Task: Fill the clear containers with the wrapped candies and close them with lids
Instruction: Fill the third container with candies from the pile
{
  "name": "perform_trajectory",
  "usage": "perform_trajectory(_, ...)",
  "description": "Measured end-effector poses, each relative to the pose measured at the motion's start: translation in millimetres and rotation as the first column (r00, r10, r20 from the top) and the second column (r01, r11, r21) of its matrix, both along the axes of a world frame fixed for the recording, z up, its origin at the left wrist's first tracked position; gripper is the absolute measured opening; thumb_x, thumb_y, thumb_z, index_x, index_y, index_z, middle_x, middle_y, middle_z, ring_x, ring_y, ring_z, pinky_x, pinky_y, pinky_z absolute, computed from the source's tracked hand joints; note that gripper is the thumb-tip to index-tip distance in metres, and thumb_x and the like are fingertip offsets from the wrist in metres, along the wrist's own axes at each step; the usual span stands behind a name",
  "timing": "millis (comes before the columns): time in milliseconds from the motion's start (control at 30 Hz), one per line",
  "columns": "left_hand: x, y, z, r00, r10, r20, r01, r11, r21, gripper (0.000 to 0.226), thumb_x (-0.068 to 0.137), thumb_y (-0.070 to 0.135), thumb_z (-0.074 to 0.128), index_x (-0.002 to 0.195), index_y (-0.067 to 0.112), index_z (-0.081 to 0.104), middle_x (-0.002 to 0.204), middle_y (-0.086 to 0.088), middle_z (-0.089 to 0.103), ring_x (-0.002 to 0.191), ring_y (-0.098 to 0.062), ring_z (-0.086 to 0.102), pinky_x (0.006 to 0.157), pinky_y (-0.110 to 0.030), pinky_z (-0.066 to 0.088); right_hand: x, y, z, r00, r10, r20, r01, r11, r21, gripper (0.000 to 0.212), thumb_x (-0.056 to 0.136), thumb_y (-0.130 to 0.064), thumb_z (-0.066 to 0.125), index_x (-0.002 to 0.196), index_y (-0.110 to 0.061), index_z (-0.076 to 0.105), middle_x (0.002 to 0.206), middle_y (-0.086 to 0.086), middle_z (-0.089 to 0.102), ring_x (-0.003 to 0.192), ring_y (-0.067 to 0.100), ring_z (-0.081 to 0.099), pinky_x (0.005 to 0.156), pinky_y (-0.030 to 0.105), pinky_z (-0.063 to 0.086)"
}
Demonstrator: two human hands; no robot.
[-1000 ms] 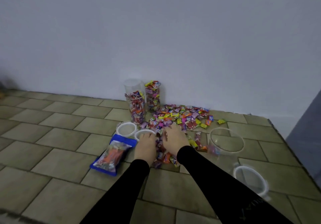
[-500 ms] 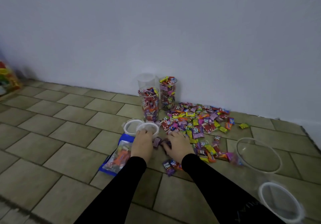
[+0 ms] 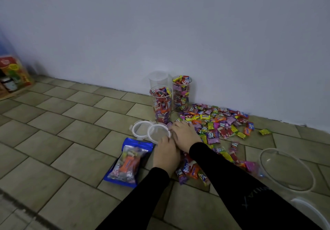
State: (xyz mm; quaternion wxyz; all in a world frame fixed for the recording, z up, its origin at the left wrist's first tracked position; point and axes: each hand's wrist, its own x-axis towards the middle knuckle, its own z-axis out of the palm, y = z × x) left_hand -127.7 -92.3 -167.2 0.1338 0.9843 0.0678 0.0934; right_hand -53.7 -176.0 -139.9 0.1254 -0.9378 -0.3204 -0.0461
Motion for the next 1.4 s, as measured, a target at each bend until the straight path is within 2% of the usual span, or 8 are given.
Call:
perform_trajectory(100, -5.3, -8.1, -1.7, 0.997, 0.059, -0.041, -0.063, 0.994, -0.093, 0.043, 0.082, 0.037, 0.033, 0.087, 0.009, 0.065, 0.083, -0.012, 0.060, 0.072, -0.031, 0.059, 0.056, -0.035, 0.049, 15.6, 7.1, 3.8, 0.997, 0.051, -0.053, -0.057, 0.992, -0.109, 0.038, 0.099, -0.025, 0.036, 0.136, -0.023, 0.045, 0.142, -0.002, 0.041, 0.131, 0.020, 0.032, 0.104, 0.041, 0.024)
perform_trajectory(267, -4.7, 5.1, -3.6, 0.997, 0.056, -0.052, -0.058, 0.997, -0.045, 0.056, 0.085, 0.045, 0.020, 0.093, 0.008, 0.062, 0.095, -0.013, 0.058, 0.087, -0.032, 0.055, 0.070, -0.041, 0.049, 26.2, 10.5, 1.7, 0.981, 0.030, -0.189, -0.061, 0.985, -0.159, 0.050, 0.098, -0.021, 0.036, 0.147, -0.024, 0.028, 0.153, -0.002, 0.033, 0.139, 0.021, 0.023, 0.111, 0.049, 0.021)
perform_trajectory(433, -6.2, -1.8, 0.2, 1.000, 0.019, -0.019, -0.020, 0.998, -0.066, 0.072, 0.080, 0.047, 0.010, 0.105, 0.007, 0.065, 0.112, -0.011, 0.053, 0.097, -0.029, 0.054, 0.081, -0.039, 0.048, 26.4, 5.3, -15.2, 0.998, 0.003, -0.058, -0.012, 0.989, -0.148, 0.043, 0.098, -0.024, 0.036, 0.142, -0.025, 0.037, 0.148, -0.004, 0.037, 0.137, 0.020, 0.026, 0.107, 0.046, 0.023)
perform_trajectory(633, -8.9, -19.6, -1.4, 0.999, -0.035, -0.026, 0.032, 0.993, -0.114, 0.057, 0.084, 0.039, 0.025, 0.095, 0.005, 0.068, 0.101, -0.016, 0.058, 0.088, -0.032, 0.056, 0.077, -0.040, 0.051, 20.8, -18.9, -21.6, 0.996, -0.089, -0.021, 0.087, 0.994, -0.074, 0.036, 0.096, -0.031, 0.041, 0.131, -0.024, 0.048, 0.135, -0.002, 0.048, 0.128, 0.019, 0.037, 0.104, 0.042, 0.029)
perform_trajectory(733, -11.6, -28.5, 6.6, 0.999, -0.024, -0.038, 0.021, 0.996, -0.088, 0.068, 0.085, 0.046, 0.014, 0.100, 0.006, 0.066, 0.106, -0.015, 0.056, 0.099, -0.031, 0.053, 0.083, -0.040, 0.043, 18.2, -30.4, -22.2, 0.988, -0.150, -0.036, 0.146, 0.985, -0.095, 0.039, 0.095, -0.034, 0.043, 0.133, -0.024, 0.047, 0.135, 0.000, 0.048, 0.129, 0.021, 0.037, 0.109, 0.048, 0.027)
perform_trajectory(933, -2.2, -42.6, 13.0, 0.988, 0.022, -0.153, -0.033, 0.997, -0.069, 0.039, 0.099, 0.031, 0.034, 0.125, 0.006, 0.050, 0.129, -0.014, 0.045, 0.122, -0.030, 0.042, 0.097, -0.037, 0.037, 21.3, -33.6, -6.3, 0.974, -0.223, 0.043, 0.226, 0.970, -0.089, 0.036, 0.098, -0.037, 0.037, 0.119, -0.014, 0.055, 0.122, 0.006, 0.050, 0.118, 0.027, 0.043, 0.096, 0.043, 0.037)
perform_trajectory(1100, 32.2, -46.7, 7.2, 0.999, -0.033, -0.031, 0.031, 0.996, -0.080, 0.080, 0.076, 0.038, -0.001, 0.133, 0.005, 0.045, 0.130, -0.013, 0.048, 0.116, -0.033, 0.043, 0.096, -0.041, 0.036, 41.9, -29.6, 9.3, 0.952, -0.304, 0.032, 0.306, 0.948, -0.087, 0.038, 0.096, -0.036, 0.042, 0.126, -0.016, 0.051, 0.131, 0.007, 0.047, 0.123, 0.027, 0.041, 0.099, 0.045, 0.036)
perform_trajectory(1400, 97.8, -28.9, 21.0, 0.999, -0.028, -0.038, 0.017, 0.964, -0.267, 0.050, 0.095, 0.022, 0.026, 0.140, 0.005, 0.037, 0.144, -0.015, 0.036, 0.129, -0.032, 0.033, 0.107, -0.039, 0.025, 98.3, -33.3, 6.3, 0.915, -0.401, 0.051, 0.404, 0.909, -0.097, 0.039, 0.096, -0.033, 0.042, 0.129, -0.014, 0.048, 0.133, 0.010, 0.045, 0.124, 0.030, 0.040, 0.098, 0.046, 0.036)
